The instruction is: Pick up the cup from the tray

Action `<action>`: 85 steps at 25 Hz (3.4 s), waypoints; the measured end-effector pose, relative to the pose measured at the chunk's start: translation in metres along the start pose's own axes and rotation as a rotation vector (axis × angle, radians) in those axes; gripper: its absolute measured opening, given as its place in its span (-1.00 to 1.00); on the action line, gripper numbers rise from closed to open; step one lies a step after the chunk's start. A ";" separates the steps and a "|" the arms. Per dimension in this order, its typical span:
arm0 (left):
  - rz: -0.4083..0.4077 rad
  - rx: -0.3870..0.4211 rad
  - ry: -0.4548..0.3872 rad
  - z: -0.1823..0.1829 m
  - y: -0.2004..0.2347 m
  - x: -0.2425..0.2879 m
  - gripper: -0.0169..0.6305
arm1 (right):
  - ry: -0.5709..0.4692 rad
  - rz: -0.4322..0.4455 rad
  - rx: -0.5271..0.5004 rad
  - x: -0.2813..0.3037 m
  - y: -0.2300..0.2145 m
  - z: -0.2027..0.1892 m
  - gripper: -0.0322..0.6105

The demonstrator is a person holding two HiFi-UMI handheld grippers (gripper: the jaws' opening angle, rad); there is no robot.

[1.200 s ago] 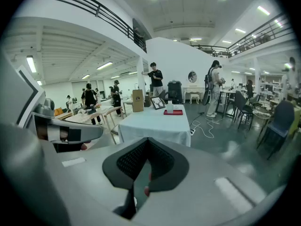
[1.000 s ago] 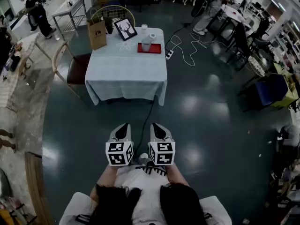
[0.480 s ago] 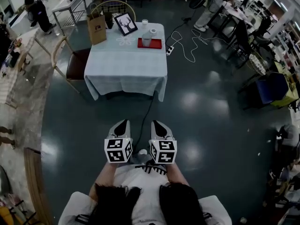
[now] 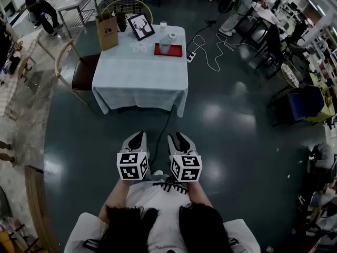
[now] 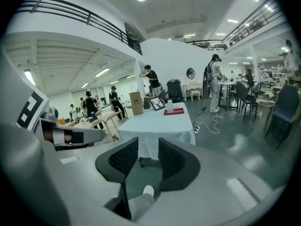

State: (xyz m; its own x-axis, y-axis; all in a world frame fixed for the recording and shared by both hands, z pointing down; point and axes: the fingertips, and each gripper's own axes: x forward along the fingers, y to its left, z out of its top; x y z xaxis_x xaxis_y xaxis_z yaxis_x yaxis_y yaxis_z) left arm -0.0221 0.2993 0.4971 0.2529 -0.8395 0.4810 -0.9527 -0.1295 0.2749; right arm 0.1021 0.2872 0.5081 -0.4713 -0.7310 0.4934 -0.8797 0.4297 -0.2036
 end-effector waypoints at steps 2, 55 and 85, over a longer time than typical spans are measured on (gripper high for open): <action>-0.001 -0.003 0.003 0.009 0.007 0.014 -0.94 | -0.008 -0.007 -0.001 0.014 -0.005 0.011 -0.40; -0.003 0.009 0.119 0.233 0.166 0.361 -0.94 | -0.144 -0.005 -0.115 0.404 -0.118 0.264 0.53; 0.160 -0.096 0.273 0.230 0.221 0.463 -0.94 | 0.137 0.047 -0.264 0.585 -0.164 0.219 0.48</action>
State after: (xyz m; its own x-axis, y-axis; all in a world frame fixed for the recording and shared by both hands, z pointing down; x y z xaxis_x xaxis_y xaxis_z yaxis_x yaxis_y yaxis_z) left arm -0.1539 -0.2388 0.5888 0.1501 -0.6708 0.7263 -0.9670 0.0535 0.2493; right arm -0.0429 -0.3271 0.6449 -0.4828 -0.6364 0.6015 -0.8018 0.5975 -0.0114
